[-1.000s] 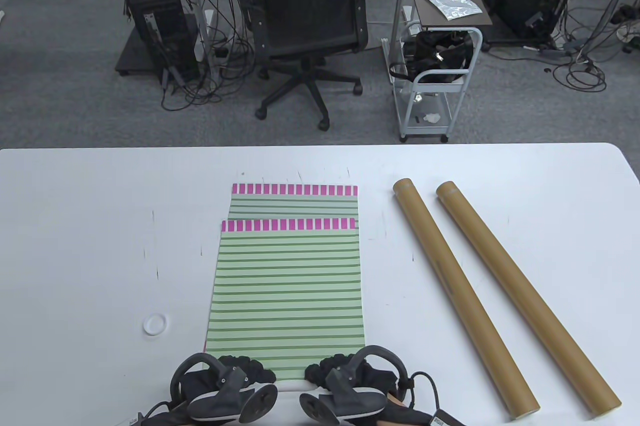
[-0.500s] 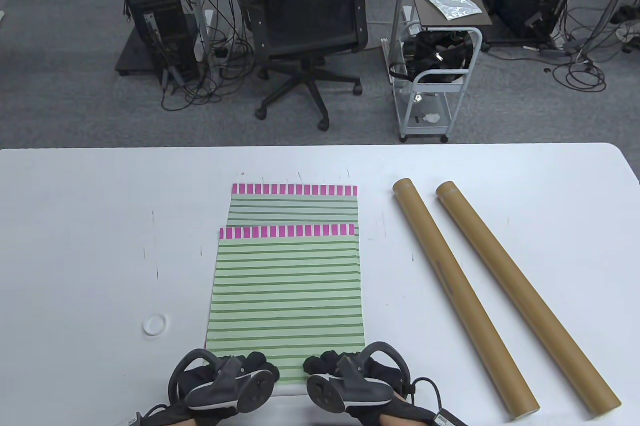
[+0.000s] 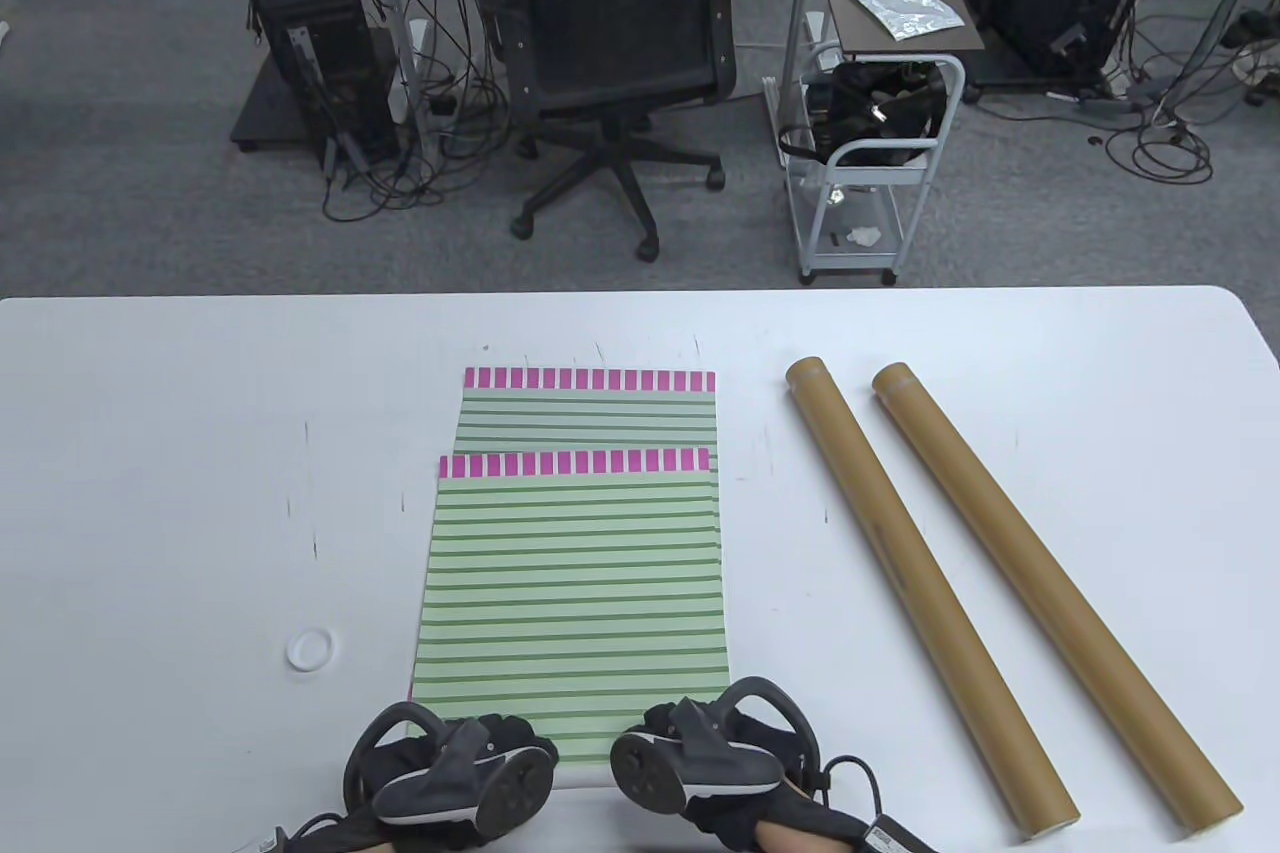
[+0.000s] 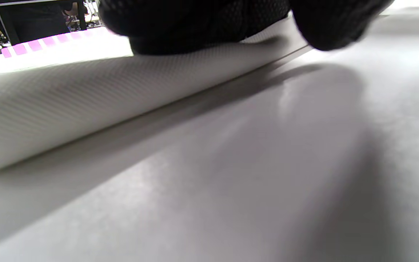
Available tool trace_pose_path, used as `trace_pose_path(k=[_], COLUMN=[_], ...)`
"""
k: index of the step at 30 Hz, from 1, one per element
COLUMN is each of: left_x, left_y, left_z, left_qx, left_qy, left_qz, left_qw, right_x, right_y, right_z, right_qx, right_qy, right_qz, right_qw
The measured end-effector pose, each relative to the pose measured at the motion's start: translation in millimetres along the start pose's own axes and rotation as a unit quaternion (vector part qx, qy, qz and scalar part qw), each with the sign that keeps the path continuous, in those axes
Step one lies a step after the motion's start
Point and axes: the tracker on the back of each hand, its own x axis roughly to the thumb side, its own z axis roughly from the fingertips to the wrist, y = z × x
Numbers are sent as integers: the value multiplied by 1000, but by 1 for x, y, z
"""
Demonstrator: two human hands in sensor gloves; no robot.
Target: Roll up mouse pads and store in mailing tubes
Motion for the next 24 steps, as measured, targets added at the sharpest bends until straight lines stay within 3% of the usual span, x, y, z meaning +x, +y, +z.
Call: trace_pose_path(k=[5,15,24], left_x=[1,-4,-8], left_y=[0,2,4], left_z=[-1,2,2], left_qx=[18,34,17], left_qy=[12,19,11], left_qz=[-19,-19,1], left_qw=[1000,999,1000], right_x=[1,15,15], right_y=[-8,-10,-14], right_z=[5,9,9], right_qx=[-2,-57,-36], right_qy=[-10,-25,-32], right_qz=[7,123,72], right_qw=[1000,990,996])
